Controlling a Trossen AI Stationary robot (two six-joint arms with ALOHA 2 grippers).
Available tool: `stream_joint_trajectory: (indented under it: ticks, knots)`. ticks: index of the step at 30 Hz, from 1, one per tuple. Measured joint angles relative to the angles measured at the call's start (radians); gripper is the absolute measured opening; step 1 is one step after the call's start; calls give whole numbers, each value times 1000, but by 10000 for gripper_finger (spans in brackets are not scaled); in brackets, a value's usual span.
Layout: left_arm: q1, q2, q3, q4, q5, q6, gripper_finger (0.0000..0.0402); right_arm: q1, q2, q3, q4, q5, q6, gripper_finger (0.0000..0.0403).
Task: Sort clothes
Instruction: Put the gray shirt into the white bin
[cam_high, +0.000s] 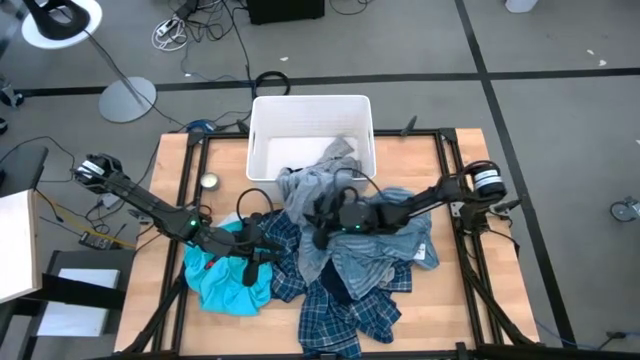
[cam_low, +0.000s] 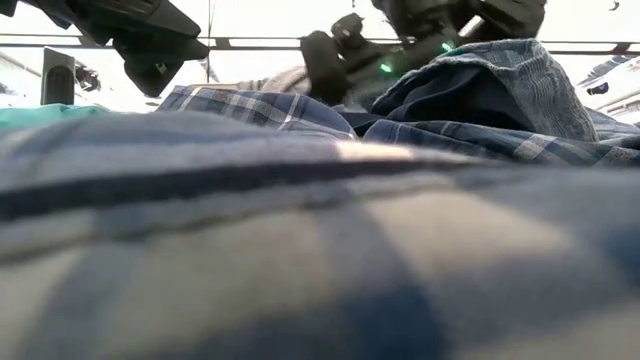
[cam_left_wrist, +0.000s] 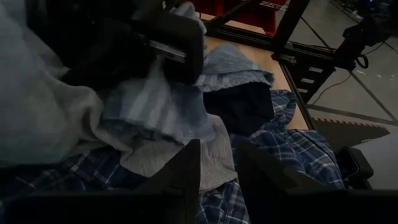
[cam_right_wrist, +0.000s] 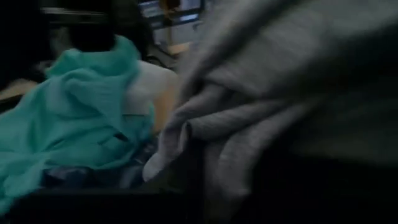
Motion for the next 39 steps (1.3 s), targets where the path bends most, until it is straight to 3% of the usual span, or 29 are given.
stream_joint_trajectory:
  ticks: [2,3,11,21,28,36,39]
  knots:
    - [0,0,0,0,0,0,107,1,3,61,-67,-21,-56,31]
    - [0,0,0,0,0,0,107,1,3,95,-97,-23,-89,18]
    - [0,0,0,0,0,1,107,-28,-77,405,-330,-45,-354,6]
    - [0,0,0,1,0,1,107,-193,-91,879,-600,-44,-580,2]
    - [0,0,0,0,0,9,107,-338,-92,1015,-844,-42,-566,1]
    - [0,0,0,-1,0,12,107,-430,-81,1010,-1277,-49,-288,3]
    - [0,0,0,-1,0,12,107,-444,-81,950,-1329,-113,-228,7]
